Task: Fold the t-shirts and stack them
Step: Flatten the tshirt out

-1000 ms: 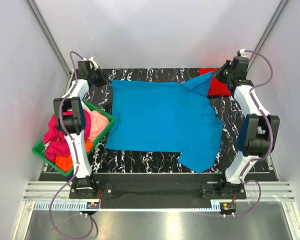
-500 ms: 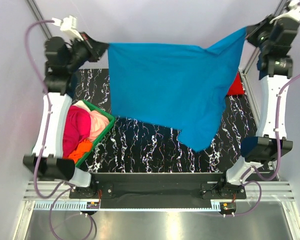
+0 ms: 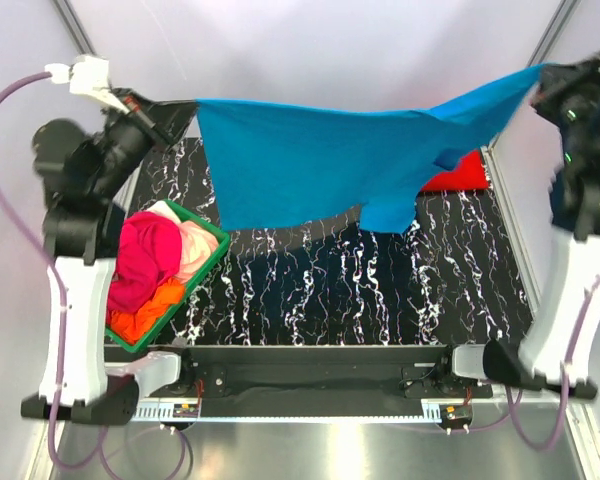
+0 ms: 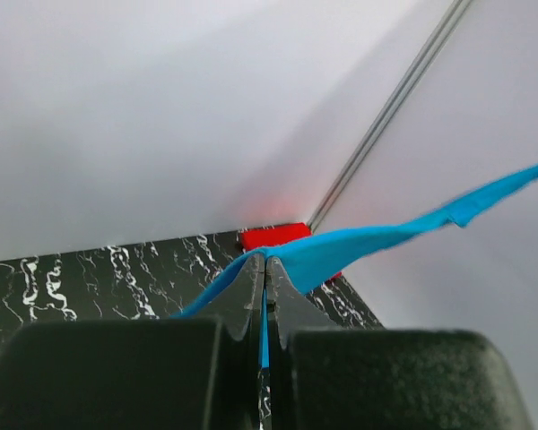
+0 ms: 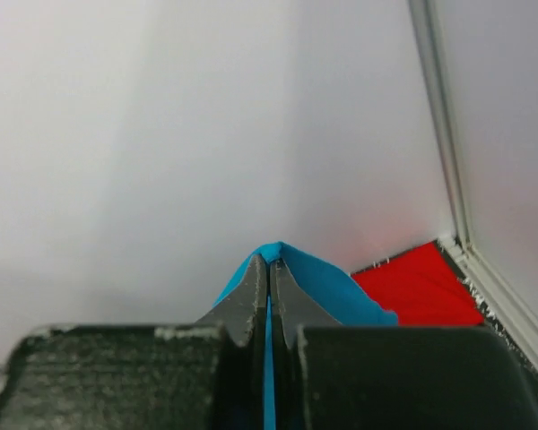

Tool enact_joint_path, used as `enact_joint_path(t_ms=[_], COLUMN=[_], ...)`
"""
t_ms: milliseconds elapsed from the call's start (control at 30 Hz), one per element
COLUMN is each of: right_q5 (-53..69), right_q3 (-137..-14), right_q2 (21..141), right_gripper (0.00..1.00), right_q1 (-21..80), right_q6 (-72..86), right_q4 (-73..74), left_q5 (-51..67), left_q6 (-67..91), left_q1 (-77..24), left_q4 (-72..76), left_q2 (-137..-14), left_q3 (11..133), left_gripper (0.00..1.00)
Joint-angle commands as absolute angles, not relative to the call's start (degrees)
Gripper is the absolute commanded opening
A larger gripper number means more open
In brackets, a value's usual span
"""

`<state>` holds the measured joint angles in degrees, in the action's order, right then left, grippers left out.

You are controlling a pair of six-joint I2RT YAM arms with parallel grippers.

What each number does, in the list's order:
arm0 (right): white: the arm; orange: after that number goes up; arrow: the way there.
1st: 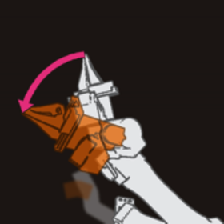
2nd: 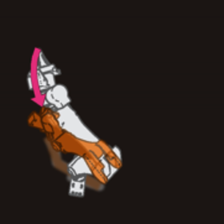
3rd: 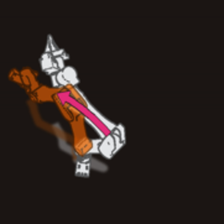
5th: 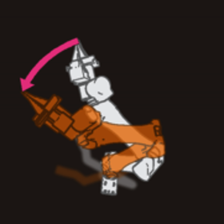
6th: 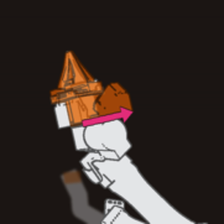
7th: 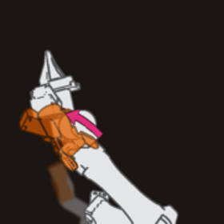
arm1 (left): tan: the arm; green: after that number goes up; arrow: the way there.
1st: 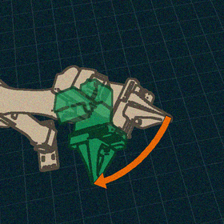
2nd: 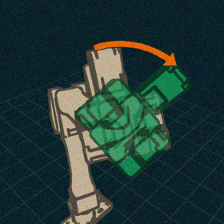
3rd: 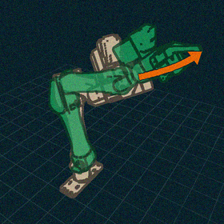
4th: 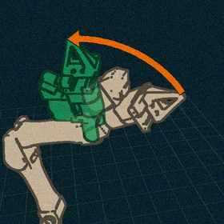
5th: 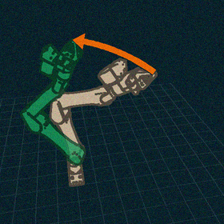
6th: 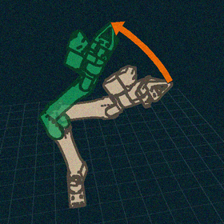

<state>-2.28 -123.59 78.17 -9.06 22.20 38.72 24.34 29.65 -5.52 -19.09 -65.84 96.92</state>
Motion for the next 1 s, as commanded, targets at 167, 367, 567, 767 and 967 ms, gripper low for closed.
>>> enact_joint_path(t_ms=[167,367,567,767,967], right_q5=[-10.81,-10.81,-7.48,3.41,15.46], right_q3=[-122.43,-133.22,-142.02,-130.4,-96.66], right_q2=[60.56,66.87,83.12,96.93,100.54], right_gripper=[0.0,0.0,0.0,0.0,0.0], right_q1=[-9.05,-9.05,-8.97,-9.05,-9.05], right_q6=[18.81,17.5,14.16,14.85,22.39], right_q4=[38.67,41.4,41.13,35.52,4.79], left_q5=[22.06,22.68,17.41,12.31,10.81], left_q6=[31.55,31.91,27.17,21.98,20.22], left_q1=[-5.45,-5.54,-5.45,-5.01,-3.87], left_q4=[-19.6,-20.56,-22.05,-22.33,-12.85], left_q2=[-53.79,-54.49,-62.12,-75.74,-90.24], left_q3=[98.61,98.09,96.51,94.15,85.7], left_gripper=[0.0,0.0,0.0,0.0,0.0])
